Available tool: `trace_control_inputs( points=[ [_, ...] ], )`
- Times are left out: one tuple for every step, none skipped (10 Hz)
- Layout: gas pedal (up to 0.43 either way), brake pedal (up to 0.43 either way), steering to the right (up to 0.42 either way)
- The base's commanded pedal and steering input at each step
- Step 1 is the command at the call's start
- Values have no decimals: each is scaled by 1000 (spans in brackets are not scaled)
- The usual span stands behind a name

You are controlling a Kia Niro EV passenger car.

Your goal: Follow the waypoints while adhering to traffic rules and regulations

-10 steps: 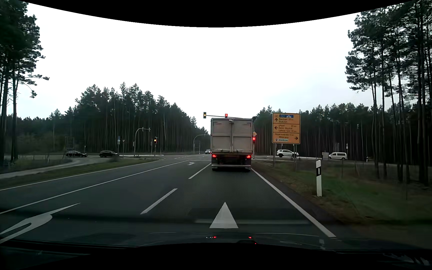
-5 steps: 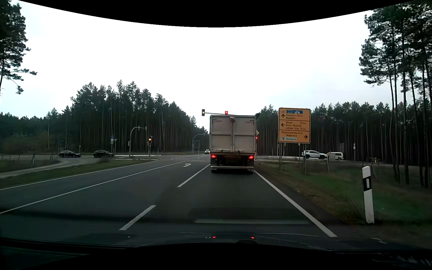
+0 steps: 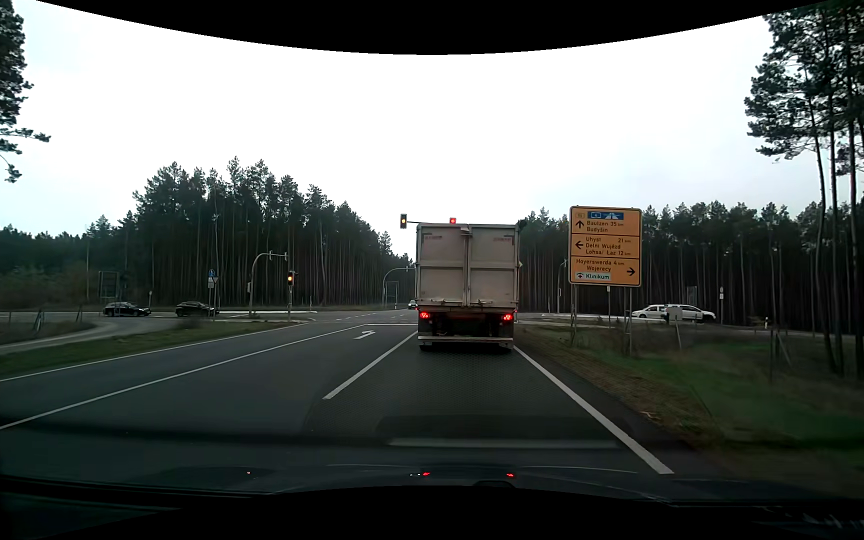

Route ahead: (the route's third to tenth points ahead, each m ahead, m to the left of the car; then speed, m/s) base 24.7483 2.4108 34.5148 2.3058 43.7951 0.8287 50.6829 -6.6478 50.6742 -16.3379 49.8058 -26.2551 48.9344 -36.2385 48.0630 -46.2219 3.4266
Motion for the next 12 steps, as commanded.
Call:
trace_control_inputs(
  points=[
    [0, 165, 2],
    [0, 177, 2],
    [0, 195, 2],
    [0, 195, 2],
    [0, 195, 2],
    [0, 189, 2],
    [0, 177, 2],
    [0, 171, 2],
    [0, 165, 2],
    [0, 159, 2],
    [0, 140, 2],
    [0, 146, 2]
  ],
)
